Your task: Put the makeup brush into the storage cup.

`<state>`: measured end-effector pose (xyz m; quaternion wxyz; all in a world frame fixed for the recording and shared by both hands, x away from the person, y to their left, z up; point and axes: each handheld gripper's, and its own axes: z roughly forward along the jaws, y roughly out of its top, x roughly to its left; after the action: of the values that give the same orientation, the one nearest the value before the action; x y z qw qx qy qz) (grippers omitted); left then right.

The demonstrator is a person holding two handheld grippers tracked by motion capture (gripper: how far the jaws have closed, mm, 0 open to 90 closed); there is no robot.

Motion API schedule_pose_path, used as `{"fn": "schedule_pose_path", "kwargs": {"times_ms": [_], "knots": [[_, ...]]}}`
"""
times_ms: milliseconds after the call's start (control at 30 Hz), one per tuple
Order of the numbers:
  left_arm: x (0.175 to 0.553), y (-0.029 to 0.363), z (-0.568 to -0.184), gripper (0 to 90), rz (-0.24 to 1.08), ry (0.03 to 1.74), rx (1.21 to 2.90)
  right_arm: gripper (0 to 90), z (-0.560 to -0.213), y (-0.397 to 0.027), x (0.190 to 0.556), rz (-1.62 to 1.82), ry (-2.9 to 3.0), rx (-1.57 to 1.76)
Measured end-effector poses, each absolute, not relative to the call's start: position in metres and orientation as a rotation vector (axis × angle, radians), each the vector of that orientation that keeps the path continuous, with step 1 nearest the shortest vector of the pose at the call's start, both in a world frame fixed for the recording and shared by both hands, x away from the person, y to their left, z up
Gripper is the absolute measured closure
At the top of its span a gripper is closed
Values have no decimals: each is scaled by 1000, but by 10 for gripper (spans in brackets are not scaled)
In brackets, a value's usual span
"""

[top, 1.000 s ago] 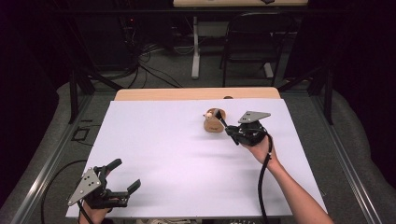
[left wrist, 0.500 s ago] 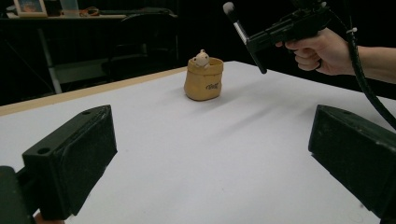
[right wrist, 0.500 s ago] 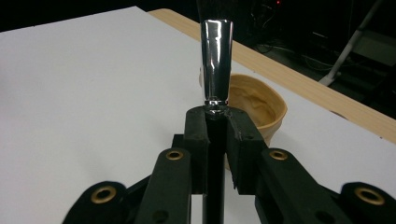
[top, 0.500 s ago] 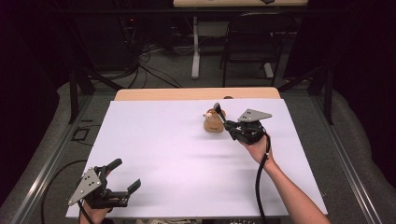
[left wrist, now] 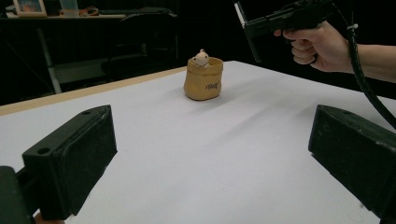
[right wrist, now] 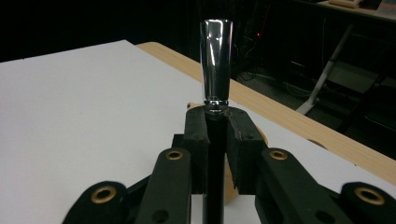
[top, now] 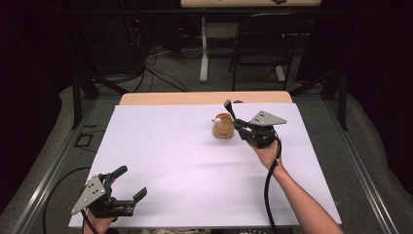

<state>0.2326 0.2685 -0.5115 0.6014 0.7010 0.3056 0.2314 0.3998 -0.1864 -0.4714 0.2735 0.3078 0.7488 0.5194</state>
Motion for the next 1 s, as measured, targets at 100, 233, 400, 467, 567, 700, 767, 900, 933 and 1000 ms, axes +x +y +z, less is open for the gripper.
{"fn": "schedule_pose_path", "kwargs": {"times_ms": [100, 233, 400, 467, 567, 700, 767, 900, 933, 1000], "knots": [[232, 269, -512, 9, 536, 709, 1624, 795, -471, -186, 400, 1409, 1993, 828], [232, 269, -512, 9, 536, 709, 1623, 795, -470, -185, 401, 1424, 1966, 825], [232, 269, -512, 9, 536, 709, 1625, 795, -468, -183, 403, 1446, 1938, 830], [232, 269, -512, 9, 536, 709, 1624, 795, -467, -183, 403, 1445, 1930, 834], [232, 269, -512, 9, 536, 708, 1624, 795, -467, -182, 406, 1460, 1906, 836], [232, 269, -512, 9, 536, 709, 1624, 795, -466, -180, 408, 1467, 1887, 835], [232, 269, -512, 9, 535, 708, 1624, 795, -466, -179, 409, 1469, 1884, 838], [232, 269, -512, 8, 535, 708, 1624, 795, -465, -177, 412, 1482, 1865, 838], [232, 269, -512, 9, 535, 708, 1624, 795, -465, -177, 412, 1482, 1865, 838], [232, 269, -512, 9, 535, 709, 1624, 794, -464, -175, 414, 1490, 1847, 837]]}}
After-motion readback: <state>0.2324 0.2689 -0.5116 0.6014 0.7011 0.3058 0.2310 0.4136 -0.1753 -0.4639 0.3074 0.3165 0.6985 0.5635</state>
